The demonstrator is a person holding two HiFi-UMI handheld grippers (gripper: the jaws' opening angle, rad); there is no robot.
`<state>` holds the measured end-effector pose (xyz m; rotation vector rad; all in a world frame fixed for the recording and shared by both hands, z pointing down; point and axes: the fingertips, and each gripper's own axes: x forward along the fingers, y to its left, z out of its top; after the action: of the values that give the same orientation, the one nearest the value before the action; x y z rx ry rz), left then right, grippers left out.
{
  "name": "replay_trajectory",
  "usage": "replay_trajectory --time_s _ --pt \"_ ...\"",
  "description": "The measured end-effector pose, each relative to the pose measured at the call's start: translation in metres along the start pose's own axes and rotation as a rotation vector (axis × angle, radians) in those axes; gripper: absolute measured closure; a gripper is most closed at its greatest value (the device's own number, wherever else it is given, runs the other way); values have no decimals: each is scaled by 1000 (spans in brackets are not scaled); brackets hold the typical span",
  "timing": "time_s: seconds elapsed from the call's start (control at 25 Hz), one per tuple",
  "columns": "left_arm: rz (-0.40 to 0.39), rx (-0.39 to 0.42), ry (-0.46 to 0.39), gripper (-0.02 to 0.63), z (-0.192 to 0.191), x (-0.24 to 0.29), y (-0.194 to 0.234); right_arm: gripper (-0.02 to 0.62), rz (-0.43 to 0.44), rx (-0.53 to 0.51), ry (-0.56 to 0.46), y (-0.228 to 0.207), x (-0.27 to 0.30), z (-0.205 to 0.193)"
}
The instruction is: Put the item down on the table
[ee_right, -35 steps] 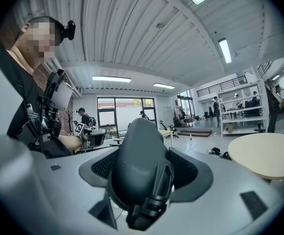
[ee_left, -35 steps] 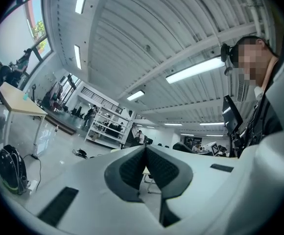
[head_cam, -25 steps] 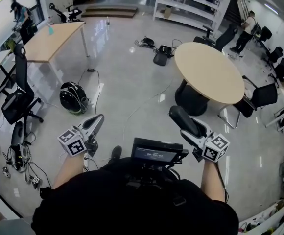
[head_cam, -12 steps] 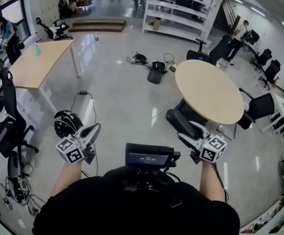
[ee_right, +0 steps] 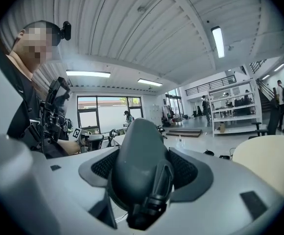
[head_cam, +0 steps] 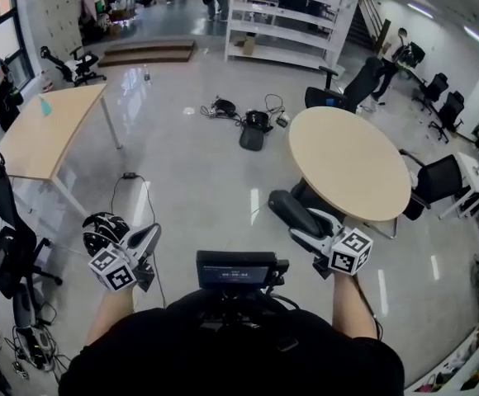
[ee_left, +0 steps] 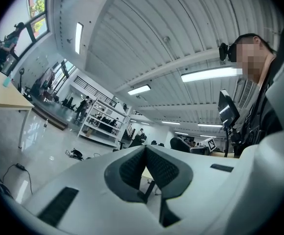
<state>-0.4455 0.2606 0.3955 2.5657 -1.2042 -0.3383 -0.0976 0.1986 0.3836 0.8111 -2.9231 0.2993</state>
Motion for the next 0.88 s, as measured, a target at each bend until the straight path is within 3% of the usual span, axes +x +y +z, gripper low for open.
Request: replay_trajectory --time_s 0.24,0.56,0.88 --pt "45 43 -26 604 9 69 22 270 53 -13 -23 -84 24 14" --pt "107 49 -84 604 17 187 15 270 137 -73 -27 -210 25 65" --pt "81 39 -46 604 3 289 14 272 153 -51 -30 -301 24 69"
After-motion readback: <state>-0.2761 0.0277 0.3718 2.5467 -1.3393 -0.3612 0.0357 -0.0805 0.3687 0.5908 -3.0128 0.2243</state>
